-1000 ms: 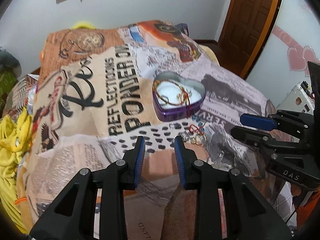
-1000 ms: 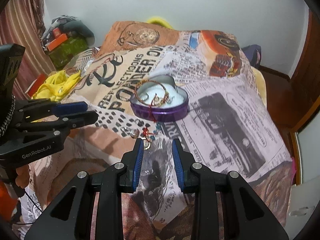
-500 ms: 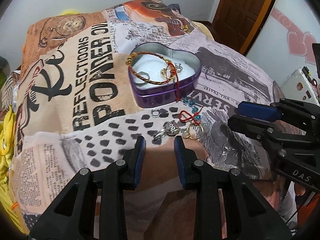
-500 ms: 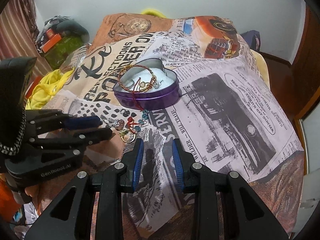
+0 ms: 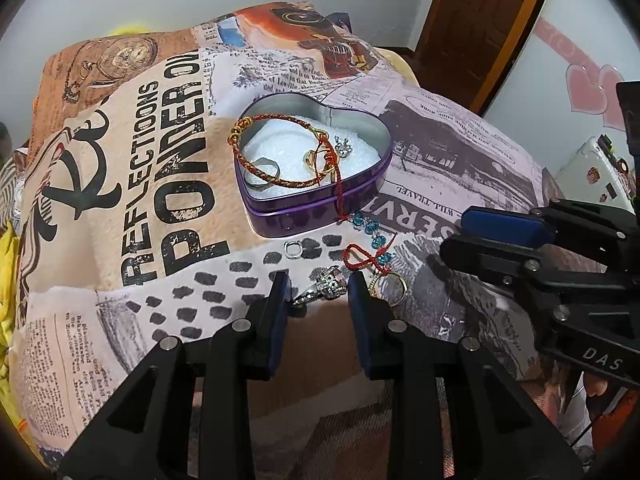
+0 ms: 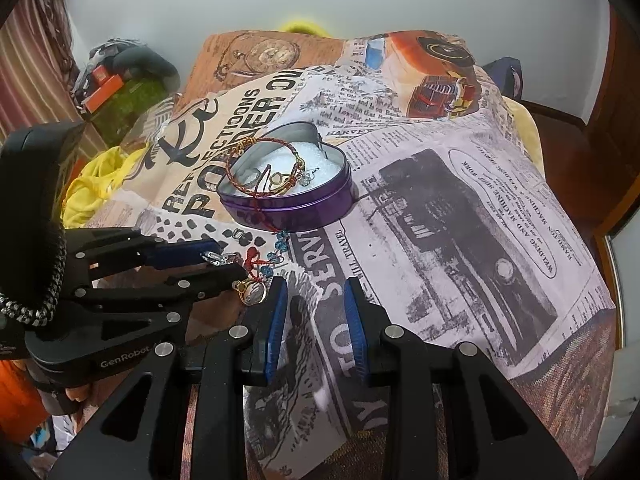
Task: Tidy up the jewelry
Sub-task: 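Open both tools and withdraw them toward the remaining jewelry, then grasp the silver ring with left tool while right tool grasps the red beaded bracelet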
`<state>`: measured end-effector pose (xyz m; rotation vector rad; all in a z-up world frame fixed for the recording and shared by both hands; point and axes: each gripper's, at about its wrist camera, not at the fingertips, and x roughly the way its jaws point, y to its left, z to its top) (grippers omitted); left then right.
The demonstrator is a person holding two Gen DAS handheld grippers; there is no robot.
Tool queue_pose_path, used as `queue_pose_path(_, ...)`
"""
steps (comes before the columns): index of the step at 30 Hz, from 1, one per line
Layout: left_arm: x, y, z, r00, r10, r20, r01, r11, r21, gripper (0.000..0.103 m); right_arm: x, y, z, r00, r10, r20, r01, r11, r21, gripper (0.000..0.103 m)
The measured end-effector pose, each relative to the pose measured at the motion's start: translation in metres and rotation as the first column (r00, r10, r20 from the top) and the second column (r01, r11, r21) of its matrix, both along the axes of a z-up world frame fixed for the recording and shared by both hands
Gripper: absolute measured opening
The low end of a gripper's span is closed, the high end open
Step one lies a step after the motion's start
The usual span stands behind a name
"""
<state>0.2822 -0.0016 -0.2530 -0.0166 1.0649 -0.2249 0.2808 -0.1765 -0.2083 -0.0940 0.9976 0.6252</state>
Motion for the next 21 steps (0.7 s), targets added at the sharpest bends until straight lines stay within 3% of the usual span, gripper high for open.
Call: queue_pose_path(21, -0.024, 0.031, 0.023, 0.993, 0.074, 0.093, -0.073, 0.997, -0.014, 0.028, 0.009, 0.032, -0.004, 0.999, 0.043, -0.005, -0.044, 0.999, -0.013, 0.026)
